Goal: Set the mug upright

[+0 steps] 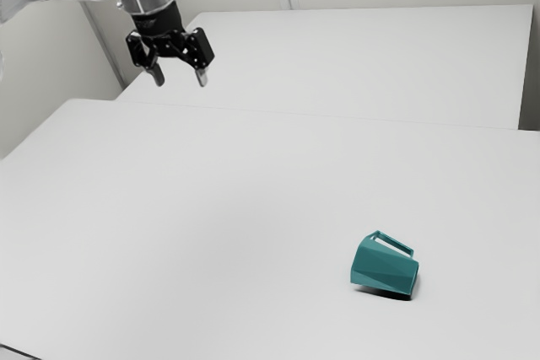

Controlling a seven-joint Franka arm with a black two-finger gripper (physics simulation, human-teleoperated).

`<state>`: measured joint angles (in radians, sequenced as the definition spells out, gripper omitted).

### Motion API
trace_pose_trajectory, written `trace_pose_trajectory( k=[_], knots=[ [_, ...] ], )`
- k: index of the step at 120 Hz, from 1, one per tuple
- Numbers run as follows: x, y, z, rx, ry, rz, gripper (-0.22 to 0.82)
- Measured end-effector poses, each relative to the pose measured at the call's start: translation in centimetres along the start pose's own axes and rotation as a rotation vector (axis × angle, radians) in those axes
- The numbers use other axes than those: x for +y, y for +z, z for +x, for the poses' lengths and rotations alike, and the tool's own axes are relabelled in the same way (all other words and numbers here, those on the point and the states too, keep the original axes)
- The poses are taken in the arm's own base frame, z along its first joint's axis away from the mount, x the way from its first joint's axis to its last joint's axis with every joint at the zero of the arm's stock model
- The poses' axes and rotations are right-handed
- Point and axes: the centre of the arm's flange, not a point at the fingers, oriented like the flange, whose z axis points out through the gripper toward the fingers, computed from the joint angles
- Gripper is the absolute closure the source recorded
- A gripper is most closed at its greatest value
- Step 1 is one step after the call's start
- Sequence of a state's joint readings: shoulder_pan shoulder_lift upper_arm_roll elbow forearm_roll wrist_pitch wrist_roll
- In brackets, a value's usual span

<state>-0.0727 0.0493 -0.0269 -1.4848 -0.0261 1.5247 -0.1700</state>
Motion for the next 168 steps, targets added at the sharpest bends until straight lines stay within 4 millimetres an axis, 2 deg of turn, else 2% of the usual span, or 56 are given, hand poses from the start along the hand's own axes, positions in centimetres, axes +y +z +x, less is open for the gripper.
trace_pose_trajectory(
  k=[23,54,79,87,99,106,130,157,168],
  knots=[
    [-0.7,3.9,-1.0,-0.096,-0.074,-0.233,0.0],
    [-2.3,13.0,-1.2,-0.177,-0.136,-0.463,0.0],
    [-3.4,18.2,-0.2,-0.11,-0.137,-0.603,0.0],
    [-1.4,20.2,0.1,-0.107,-0.103,-0.651,0.0],
    [6.2,22.7,-0.9,-0.129,0.028,-0.71,0.0],
    [8.8,23.6,-1.6,-0.131,0.079,-0.735,0.0],
    [9.8,27.1,-1.5,-0.123,0.115,-0.81,0.0],
    [11.4,29.3,-2.6,-0.116,0.183,-0.864,0.0],
    [12.7,30.5,-3.0,-0.127,0.215,-0.883,0.0]
  ],
)
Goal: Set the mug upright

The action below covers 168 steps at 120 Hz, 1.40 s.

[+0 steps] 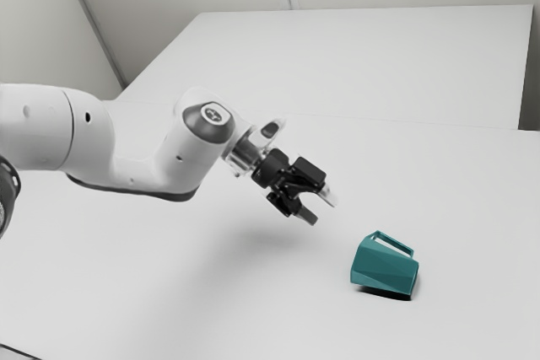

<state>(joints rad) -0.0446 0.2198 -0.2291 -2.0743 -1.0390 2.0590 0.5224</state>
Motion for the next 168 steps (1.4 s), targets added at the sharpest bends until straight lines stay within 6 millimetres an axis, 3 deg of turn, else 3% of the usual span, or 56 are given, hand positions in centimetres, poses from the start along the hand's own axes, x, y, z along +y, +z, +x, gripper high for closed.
trace_pose_trajectory(
  k=[36,74,101,145,168],
  knots=[
    [0.9,5.2,-0.6,-0.051,0.067,-0.08,0.0],
    [0.9,8.4,-1.0,-0.075,0.107,-0.127,0.0],
    [0.2,9.4,-1.3,-0.03,0.096,-0.208,0.0],
    [-0.7,11.1,-1.6,-0.018,0.134,-0.255,0.34],
    [-1.4,11.6,-1.7,-0.021,0.148,-0.26,0.45]
  ],
)
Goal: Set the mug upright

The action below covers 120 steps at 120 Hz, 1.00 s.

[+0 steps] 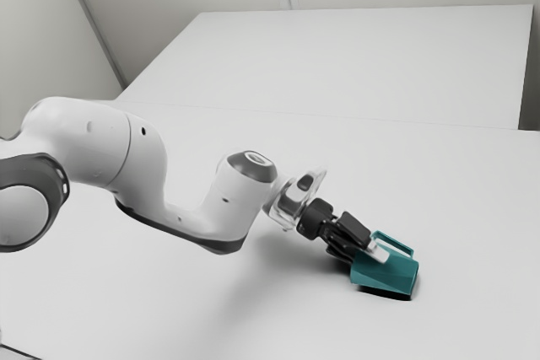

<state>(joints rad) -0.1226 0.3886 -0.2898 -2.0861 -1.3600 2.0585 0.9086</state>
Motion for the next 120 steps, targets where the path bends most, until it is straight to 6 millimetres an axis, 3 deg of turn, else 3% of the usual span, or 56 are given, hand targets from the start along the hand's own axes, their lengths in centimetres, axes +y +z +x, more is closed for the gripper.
trace_pose_trajectory(
  k=[55,88,103,120],
  knots=[
    [0.4,-0.1,0.2,0.009,0.047,-0.001,0.71],
    [1.0,-0.4,0.5,0.016,0.067,0.003,0.75],
    [2.7,-1.3,0.9,0.025,0.103,0.018,0.75],
    [5.4,-4.0,1.9,0.017,0.183,0.105,0.76]
  ],
)
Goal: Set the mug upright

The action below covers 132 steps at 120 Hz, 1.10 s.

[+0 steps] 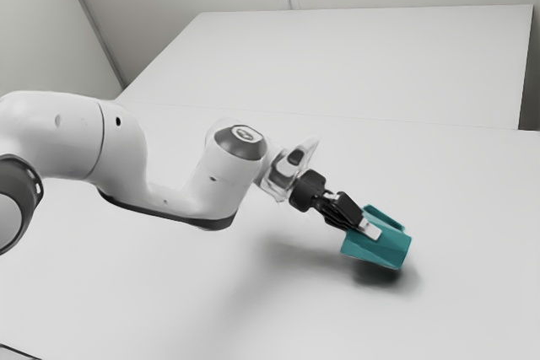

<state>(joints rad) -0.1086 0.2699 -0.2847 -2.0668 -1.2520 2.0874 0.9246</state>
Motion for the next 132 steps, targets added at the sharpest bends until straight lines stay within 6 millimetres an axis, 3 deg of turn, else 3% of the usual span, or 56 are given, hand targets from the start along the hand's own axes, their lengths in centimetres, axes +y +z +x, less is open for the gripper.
trace_pose_trajectory(
  k=[13,31,52,106,132],
  knots=[
    [1.0,-2.2,0.7,-0.037,0.066,0.132,0.76],
    [2.2,-7.0,1.6,-0.139,0.167,0.418,0.76],
    [1.8,-11.8,1.8,-0.23,0.184,0.718,0.77],
    [1.1,-15.2,0.0,-0.253,-0.016,1.018,0.79],
    [-0.5,-17.6,-0.6,-0.208,-0.139,1.082,0.79]
  ],
)
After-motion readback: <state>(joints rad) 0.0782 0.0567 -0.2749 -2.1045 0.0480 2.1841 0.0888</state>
